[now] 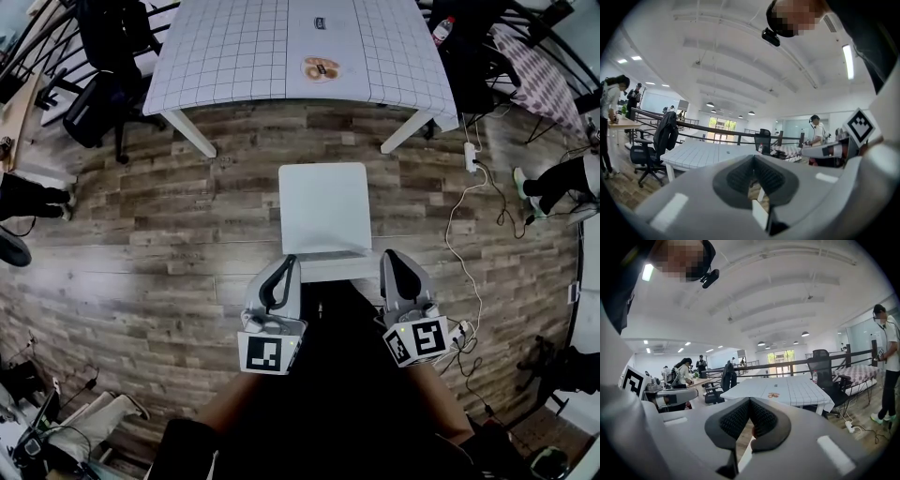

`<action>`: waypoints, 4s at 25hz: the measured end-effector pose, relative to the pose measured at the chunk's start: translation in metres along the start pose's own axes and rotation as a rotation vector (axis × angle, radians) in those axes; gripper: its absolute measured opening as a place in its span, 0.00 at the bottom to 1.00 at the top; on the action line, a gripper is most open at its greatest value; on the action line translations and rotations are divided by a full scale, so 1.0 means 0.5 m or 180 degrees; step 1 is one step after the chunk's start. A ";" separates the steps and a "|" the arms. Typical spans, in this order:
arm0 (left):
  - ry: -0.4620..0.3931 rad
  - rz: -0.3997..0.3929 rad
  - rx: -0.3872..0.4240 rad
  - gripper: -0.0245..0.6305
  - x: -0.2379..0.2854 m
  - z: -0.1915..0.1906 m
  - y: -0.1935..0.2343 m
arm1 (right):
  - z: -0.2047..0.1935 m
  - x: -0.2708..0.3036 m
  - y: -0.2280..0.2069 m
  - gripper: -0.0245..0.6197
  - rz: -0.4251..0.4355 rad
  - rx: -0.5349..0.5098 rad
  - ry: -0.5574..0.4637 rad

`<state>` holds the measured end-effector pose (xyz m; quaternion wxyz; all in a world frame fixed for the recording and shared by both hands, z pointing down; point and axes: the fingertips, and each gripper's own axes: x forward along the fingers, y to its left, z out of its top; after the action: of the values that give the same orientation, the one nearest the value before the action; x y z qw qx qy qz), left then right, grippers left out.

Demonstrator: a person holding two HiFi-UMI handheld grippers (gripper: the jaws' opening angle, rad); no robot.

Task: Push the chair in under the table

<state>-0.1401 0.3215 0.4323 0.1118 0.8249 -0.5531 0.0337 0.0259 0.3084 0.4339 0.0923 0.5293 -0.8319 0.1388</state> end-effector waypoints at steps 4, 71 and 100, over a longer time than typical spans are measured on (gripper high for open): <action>-0.0001 0.0010 -0.0013 0.05 0.016 0.001 -0.015 | 0.003 0.001 -0.015 0.03 0.0110 -0.0027 -0.0003; 0.3635 -0.2281 0.2985 0.17 0.064 -0.732 -0.179 | -0.739 0.053 -0.036 0.21 0.2218 -0.3935 0.3248; 0.3812 -0.1942 0.2693 0.17 0.189 -0.660 -0.145 | -0.645 0.161 -0.086 0.18 0.2401 -0.3793 0.2999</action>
<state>-0.0143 0.3355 0.7597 0.0716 0.7542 -0.0888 0.6467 0.0330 0.3283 0.7686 0.6402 -0.0338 -0.7615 -0.0952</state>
